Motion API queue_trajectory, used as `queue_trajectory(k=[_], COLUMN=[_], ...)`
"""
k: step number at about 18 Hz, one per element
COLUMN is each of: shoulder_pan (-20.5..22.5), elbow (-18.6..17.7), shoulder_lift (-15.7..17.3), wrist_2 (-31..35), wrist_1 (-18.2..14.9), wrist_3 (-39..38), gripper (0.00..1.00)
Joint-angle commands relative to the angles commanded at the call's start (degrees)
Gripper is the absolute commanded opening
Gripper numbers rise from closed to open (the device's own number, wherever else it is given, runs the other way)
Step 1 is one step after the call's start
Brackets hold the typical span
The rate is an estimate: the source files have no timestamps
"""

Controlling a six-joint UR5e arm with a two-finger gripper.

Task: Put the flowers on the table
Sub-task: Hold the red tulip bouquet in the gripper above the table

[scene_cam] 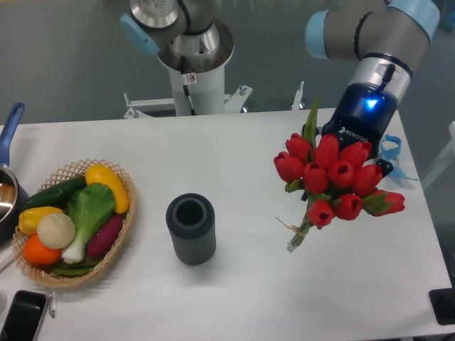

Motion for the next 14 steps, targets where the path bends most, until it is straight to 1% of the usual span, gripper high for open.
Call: queue_trajectory(k=[8, 14], shoulder_pan=[0.5, 0.5], elbow=[-0.3, -0.3], shoulder_lift=[0.3, 0.6], wrist_2=[0.2, 5.7], wrist_1=[0.0, 0.2], wrist_3=[0.4, 0.5], gripper=[0.45, 0.45])
